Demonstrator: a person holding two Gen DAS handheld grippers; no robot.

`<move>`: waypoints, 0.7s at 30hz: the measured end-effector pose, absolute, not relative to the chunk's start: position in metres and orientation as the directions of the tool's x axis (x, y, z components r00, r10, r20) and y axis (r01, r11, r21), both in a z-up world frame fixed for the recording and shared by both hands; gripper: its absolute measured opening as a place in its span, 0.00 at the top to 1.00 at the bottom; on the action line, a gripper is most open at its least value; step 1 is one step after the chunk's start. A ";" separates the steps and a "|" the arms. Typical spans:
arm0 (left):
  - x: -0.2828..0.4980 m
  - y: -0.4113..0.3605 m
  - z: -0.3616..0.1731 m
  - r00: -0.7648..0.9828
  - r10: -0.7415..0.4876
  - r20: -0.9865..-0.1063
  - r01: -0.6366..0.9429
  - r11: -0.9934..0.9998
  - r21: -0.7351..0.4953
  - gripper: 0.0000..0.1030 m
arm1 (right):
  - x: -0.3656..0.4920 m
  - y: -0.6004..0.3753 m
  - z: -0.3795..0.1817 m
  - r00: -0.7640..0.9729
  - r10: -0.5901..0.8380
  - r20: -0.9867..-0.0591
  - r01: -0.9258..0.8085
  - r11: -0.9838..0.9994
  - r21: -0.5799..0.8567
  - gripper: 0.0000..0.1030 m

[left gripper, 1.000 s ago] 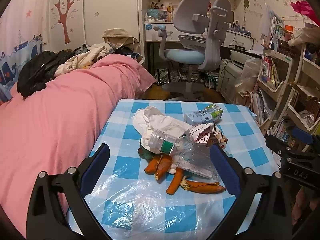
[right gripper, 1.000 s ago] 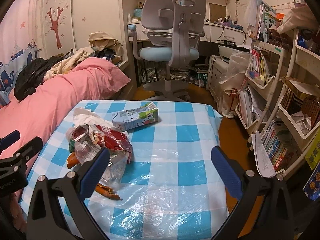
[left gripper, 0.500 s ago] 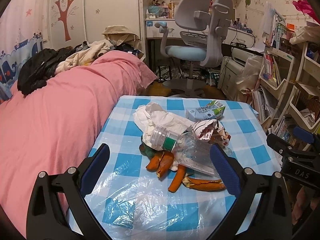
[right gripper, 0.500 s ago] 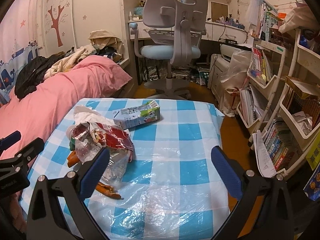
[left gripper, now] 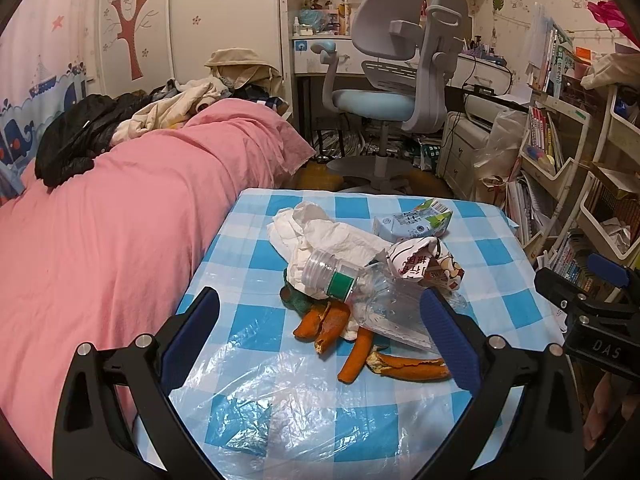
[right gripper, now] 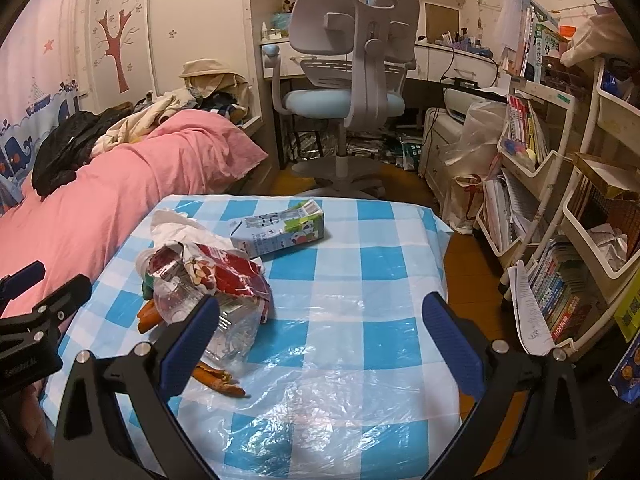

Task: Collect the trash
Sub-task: 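Move the right tool toward the orange peel strip on the table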

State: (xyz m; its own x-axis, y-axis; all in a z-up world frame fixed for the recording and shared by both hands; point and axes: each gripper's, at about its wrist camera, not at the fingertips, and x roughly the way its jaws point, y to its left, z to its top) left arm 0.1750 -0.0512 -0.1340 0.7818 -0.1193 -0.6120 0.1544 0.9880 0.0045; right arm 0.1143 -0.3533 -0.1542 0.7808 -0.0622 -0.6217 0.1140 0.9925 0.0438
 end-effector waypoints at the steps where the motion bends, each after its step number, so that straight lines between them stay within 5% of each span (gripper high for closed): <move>1: 0.176 -0.052 -0.133 0.782 -0.120 -0.612 0.155 0.988 0.004 0.06 | 0.115 -0.353 -0.154 0.781 -0.060 -0.622 0.112 0.993 0.044 0.05; 21: 0.181 -0.040 -0.157 0.722 -0.092 -0.686 0.147 0.989 0.022 0.06 | 0.117 -0.358 -0.157 0.774 0.047 -0.631 0.011 0.996 0.087 0.05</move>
